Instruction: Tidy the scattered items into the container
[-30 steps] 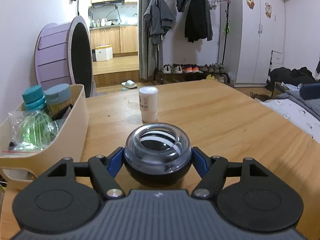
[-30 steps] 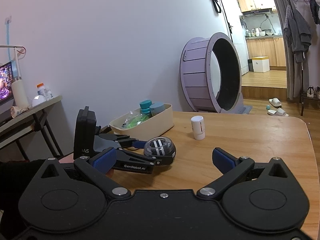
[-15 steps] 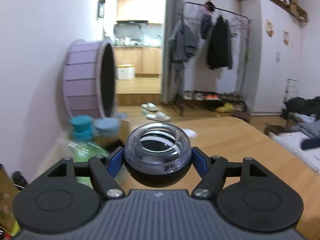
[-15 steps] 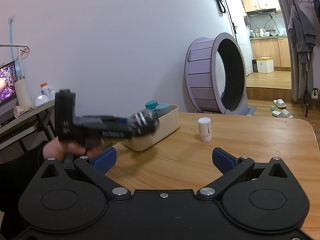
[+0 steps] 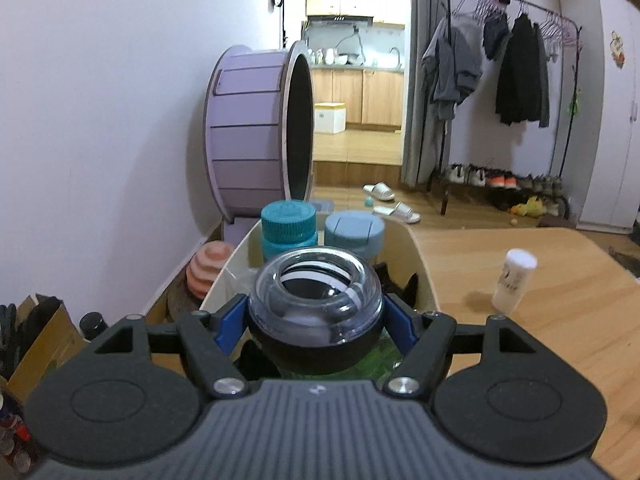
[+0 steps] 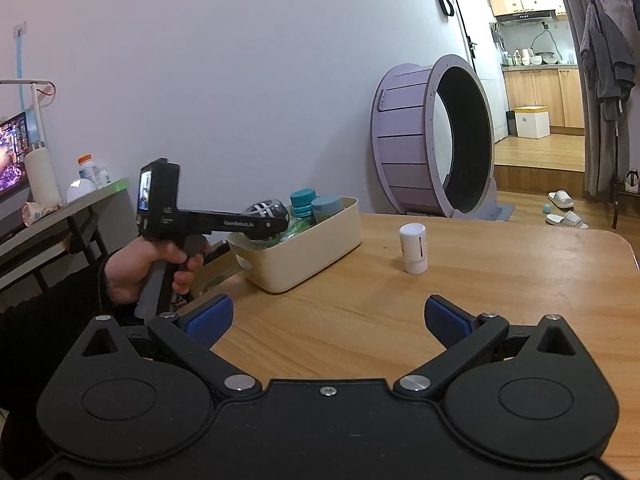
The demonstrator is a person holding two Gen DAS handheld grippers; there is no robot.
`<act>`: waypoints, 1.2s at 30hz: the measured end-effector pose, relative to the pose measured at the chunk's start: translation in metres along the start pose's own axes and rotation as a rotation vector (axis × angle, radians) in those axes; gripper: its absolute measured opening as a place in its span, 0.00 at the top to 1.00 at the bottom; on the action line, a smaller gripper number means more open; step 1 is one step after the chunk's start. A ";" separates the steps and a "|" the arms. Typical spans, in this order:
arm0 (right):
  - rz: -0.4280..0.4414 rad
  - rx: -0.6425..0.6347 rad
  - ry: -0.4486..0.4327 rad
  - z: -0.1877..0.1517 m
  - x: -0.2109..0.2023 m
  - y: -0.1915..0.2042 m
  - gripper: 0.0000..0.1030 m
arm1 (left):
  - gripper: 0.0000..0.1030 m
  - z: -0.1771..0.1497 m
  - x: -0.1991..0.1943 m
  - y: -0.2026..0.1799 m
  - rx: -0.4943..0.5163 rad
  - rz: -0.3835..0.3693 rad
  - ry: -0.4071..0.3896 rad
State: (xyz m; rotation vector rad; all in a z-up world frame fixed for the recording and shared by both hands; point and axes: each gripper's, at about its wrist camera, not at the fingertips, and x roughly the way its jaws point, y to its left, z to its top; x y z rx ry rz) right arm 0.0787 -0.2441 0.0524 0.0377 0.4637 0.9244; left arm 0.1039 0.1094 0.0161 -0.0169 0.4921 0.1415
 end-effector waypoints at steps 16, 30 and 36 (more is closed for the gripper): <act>-0.011 0.022 -0.045 0.007 -0.011 -0.005 0.00 | 0.29 0.007 -0.052 -0.064 0.079 -0.171 -0.123; -0.035 0.040 -0.078 0.006 -0.027 -0.016 0.00 | 0.39 -0.004 0.033 -0.138 0.141 -0.243 0.000; -0.042 0.046 -0.078 0.006 -0.026 -0.020 0.00 | 0.43 -0.006 0.055 -0.142 0.181 -0.243 0.052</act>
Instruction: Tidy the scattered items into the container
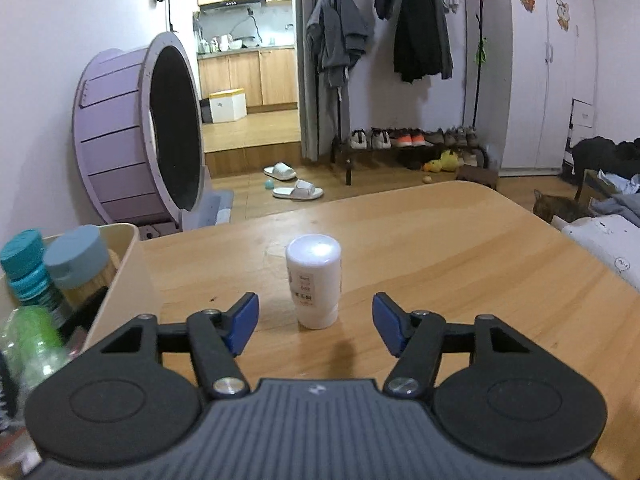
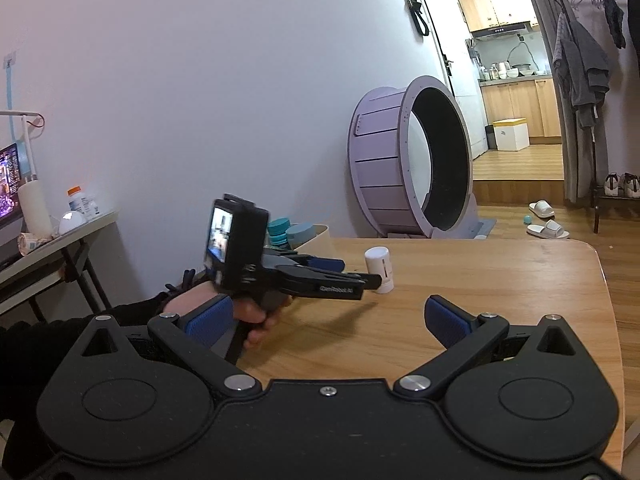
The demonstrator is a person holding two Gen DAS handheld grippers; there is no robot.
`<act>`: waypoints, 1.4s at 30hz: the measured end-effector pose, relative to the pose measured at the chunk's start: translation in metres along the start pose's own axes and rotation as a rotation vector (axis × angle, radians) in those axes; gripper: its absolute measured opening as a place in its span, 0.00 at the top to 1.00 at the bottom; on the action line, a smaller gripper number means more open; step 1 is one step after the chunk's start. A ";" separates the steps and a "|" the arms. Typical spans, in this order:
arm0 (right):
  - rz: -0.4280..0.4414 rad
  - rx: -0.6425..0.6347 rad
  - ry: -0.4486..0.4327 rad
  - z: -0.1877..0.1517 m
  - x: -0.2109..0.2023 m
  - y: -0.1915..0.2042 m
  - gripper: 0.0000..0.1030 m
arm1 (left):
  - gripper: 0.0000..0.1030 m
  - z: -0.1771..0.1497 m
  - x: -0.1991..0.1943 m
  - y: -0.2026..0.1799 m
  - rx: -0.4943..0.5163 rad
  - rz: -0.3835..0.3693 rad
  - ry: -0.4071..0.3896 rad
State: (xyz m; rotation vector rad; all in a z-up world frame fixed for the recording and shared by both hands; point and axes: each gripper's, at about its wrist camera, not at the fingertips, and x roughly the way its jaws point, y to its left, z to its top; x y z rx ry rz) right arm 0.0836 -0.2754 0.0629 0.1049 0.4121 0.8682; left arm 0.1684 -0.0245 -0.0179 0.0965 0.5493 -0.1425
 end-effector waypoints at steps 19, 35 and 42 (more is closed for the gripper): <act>0.007 -0.007 0.006 -0.002 0.002 0.001 0.00 | 0.78 -0.001 -0.010 0.008 0.034 -0.043 0.009; 0.020 -0.011 0.000 0.000 0.003 0.002 0.00 | 0.72 -0.016 -0.057 0.017 0.033 -0.053 0.036; 0.016 -0.013 0.006 0.000 0.005 0.003 0.00 | 0.61 -0.015 -0.030 0.010 0.033 -0.042 0.056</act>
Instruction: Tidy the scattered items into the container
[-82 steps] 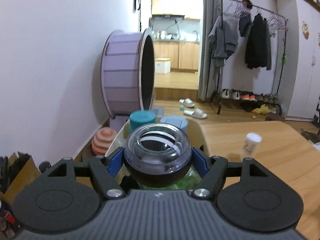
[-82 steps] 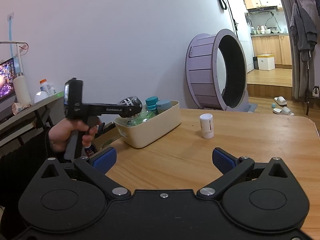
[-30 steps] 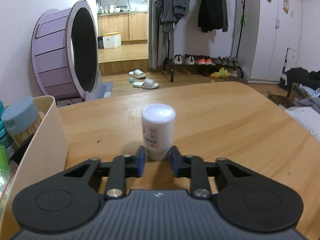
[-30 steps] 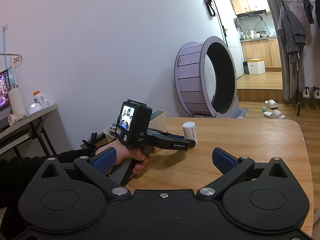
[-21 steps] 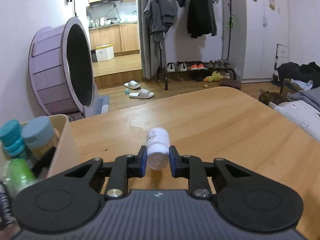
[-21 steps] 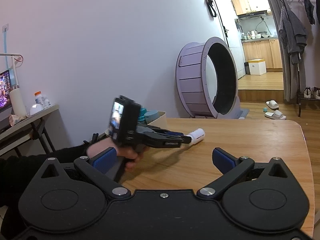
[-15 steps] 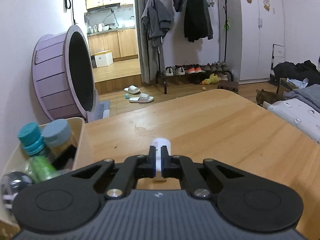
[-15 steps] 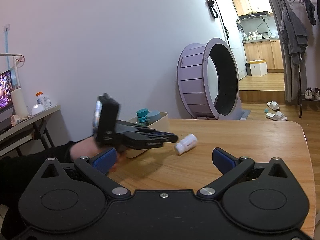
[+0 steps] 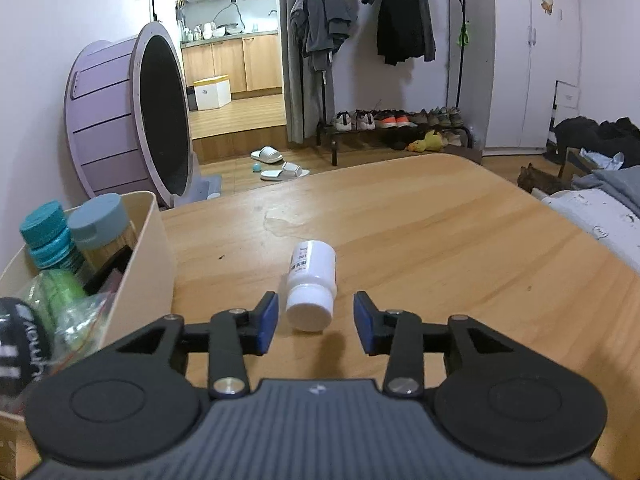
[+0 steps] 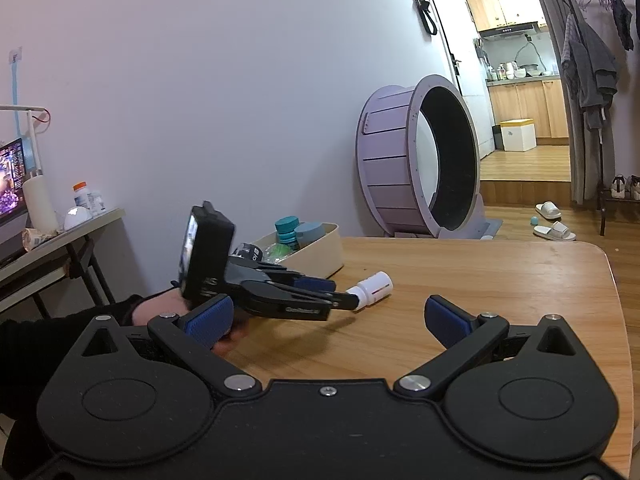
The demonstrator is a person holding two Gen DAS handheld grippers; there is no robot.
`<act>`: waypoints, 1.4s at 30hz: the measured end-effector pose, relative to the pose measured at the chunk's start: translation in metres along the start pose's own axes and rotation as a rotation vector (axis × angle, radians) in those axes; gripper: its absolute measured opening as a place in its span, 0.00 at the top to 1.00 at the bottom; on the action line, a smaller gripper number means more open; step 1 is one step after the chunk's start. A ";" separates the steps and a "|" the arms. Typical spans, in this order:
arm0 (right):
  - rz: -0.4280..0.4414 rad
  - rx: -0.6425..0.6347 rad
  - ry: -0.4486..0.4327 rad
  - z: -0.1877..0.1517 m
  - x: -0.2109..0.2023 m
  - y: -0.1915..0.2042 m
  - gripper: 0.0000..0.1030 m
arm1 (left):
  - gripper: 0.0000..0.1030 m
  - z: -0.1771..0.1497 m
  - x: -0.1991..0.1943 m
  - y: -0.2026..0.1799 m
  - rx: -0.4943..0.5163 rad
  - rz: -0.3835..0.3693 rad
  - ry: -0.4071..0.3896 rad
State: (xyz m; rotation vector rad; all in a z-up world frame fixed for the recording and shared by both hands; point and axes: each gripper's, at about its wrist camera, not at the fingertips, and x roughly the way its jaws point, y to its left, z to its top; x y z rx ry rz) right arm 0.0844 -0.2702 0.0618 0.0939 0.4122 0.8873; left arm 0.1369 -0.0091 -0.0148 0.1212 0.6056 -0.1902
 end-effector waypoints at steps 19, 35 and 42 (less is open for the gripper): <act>0.005 -0.003 0.004 -0.002 0.002 0.005 0.00 | 0.75 0.002 -0.053 0.003 0.050 -0.010 -0.107; 0.010 -0.001 0.004 -0.001 0.003 0.002 0.00 | 0.58 -0.015 -0.065 0.009 0.025 -0.013 -0.058; 0.012 -0.007 0.013 -0.001 0.005 0.004 0.00 | 0.57 -0.022 -0.053 0.009 0.004 -0.001 -0.066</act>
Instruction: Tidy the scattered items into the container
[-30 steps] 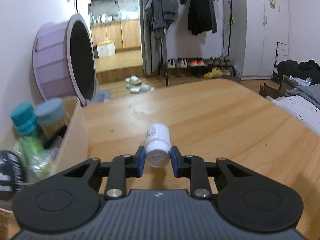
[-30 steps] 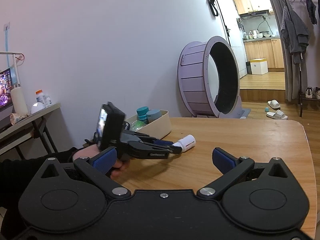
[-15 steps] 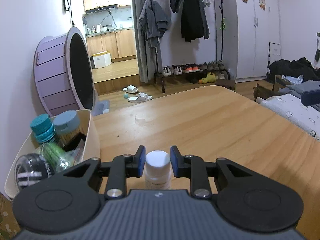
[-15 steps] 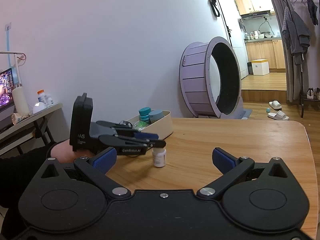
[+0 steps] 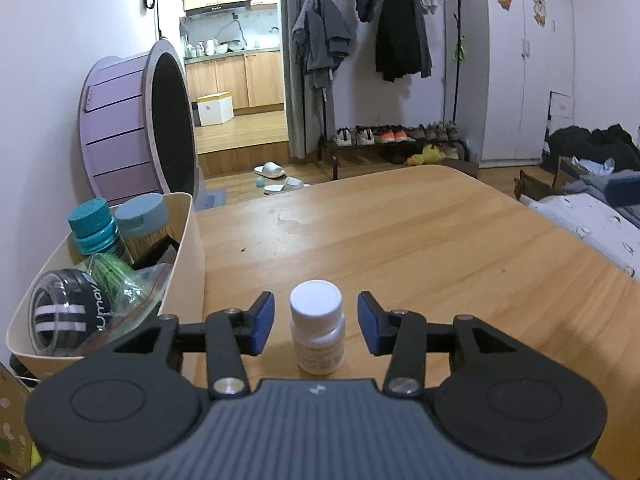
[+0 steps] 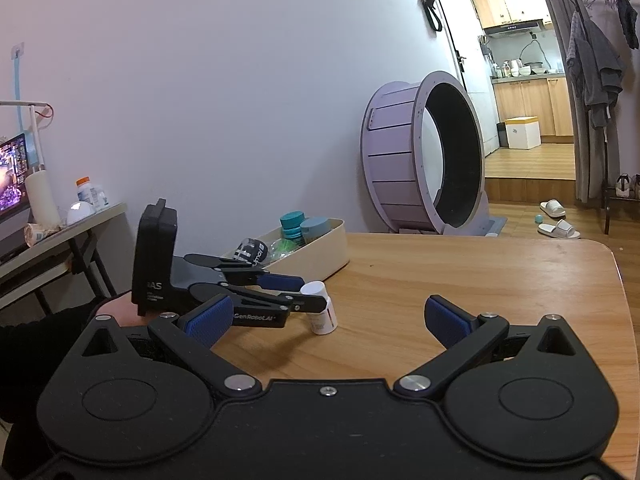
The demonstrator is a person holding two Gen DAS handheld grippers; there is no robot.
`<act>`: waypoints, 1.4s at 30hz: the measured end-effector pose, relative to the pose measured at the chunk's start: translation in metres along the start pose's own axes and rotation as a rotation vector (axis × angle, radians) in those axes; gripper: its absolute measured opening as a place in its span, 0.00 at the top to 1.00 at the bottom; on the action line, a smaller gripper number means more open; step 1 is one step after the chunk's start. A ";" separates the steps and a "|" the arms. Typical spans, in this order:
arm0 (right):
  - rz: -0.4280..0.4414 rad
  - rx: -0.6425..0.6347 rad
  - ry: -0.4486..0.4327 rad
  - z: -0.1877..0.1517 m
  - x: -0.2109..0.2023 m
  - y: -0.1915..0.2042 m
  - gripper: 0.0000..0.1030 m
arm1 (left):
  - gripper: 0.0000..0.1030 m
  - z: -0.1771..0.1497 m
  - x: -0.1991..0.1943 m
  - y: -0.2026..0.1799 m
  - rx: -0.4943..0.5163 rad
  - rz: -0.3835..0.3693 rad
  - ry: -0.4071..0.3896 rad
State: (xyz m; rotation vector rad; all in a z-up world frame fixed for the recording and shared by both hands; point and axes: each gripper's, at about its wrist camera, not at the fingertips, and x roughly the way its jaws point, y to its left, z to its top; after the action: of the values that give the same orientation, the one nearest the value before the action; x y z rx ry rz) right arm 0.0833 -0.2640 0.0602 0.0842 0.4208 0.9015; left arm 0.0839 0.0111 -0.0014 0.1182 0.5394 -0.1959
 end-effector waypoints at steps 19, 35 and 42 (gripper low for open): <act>0.014 -0.006 0.013 -0.001 0.008 0.005 0.00 | 0.74 0.033 -0.055 0.058 -0.082 0.083 -0.163; 0.015 -0.008 0.048 -0.003 0.022 0.009 0.00 | 0.59 0.049 0.003 0.116 -0.175 0.151 -0.068; 0.037 -0.012 0.052 0.000 0.031 0.016 0.00 | 0.51 0.040 -0.029 0.120 -0.207 0.147 -0.076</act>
State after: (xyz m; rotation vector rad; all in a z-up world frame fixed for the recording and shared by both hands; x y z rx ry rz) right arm 0.0883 -0.2304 0.0537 0.0580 0.4638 0.9442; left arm 0.1055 0.1260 0.0547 -0.0504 0.4699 -0.0004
